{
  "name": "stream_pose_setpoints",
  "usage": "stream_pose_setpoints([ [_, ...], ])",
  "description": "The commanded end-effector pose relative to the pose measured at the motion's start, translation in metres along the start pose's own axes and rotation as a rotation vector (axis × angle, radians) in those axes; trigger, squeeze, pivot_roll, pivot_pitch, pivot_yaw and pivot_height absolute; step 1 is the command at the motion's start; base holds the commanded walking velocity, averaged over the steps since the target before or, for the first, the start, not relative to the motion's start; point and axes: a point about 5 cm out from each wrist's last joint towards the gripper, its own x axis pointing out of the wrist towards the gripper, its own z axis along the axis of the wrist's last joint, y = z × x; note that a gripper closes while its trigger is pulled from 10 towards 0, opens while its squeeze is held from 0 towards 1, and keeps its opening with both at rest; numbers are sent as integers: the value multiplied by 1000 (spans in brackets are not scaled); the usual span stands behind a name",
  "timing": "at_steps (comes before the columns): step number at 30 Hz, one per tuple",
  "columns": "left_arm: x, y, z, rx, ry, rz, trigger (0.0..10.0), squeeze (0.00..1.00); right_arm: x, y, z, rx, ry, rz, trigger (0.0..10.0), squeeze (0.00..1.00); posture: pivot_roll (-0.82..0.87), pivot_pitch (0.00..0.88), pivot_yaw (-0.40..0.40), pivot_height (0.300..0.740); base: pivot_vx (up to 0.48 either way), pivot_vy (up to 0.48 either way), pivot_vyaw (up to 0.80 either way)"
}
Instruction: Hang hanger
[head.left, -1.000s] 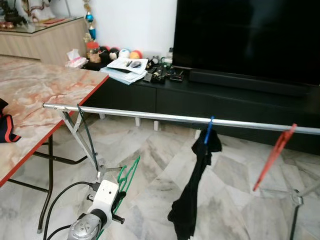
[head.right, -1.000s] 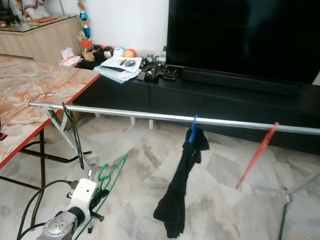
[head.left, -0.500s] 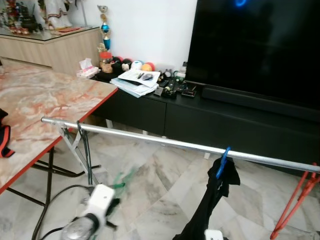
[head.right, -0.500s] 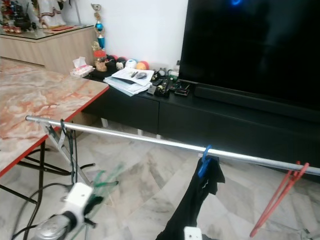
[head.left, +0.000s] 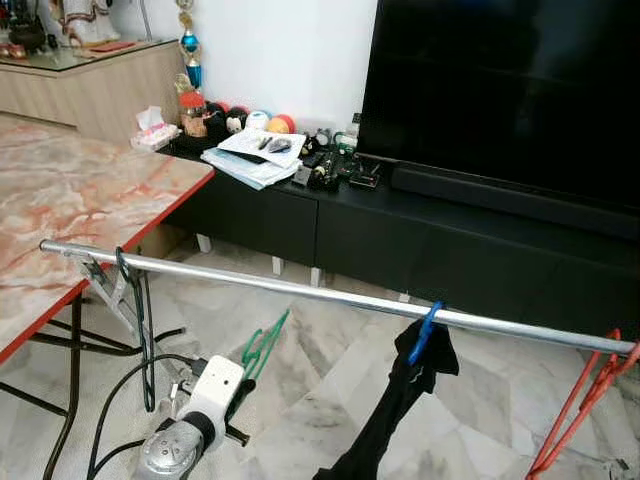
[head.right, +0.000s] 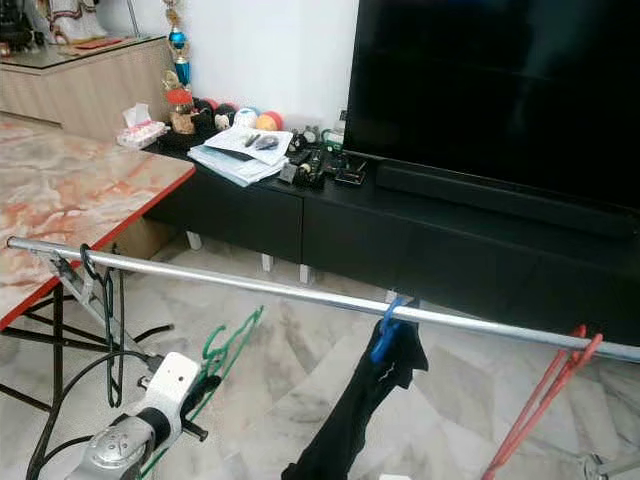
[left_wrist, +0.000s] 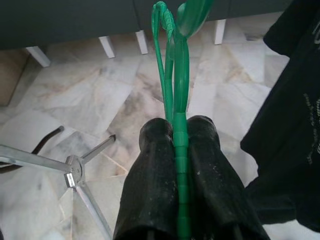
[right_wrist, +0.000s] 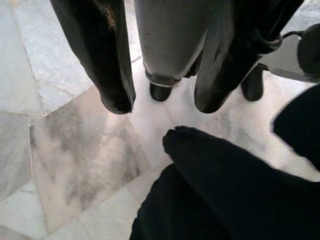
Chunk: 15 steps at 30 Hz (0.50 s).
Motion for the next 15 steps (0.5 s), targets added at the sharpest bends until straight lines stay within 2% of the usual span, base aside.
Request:
stream_pose_setpoints([
  [1,1,-2,3,10,-2,9,10000,0,0,-6,-1,4,3,-13,10000,0,136,0,-38,740,0,-458,0],
  [4,1,5,3,14,8,59,10000,0,0,-5,-1,3,5,-9,10000,0,136,0,-37,740,0,-455,0],
  [10,0,18,9,6,-23,149,10000,0,0,-5,-2,2,6,-7,10000,0,137,0,-36,740,0,0,0],
  [14,-2,20,11,12,-32,139,10000,0,0,-5,-1,0,5,-8,10000,0,138,0,-35,740,0,0,0],
  [15,-5,18,11,30,-47,102,10000,0,0,-5,-1,-4,6,-7,10000,0,138,0,-36,740,0,0,0],
])
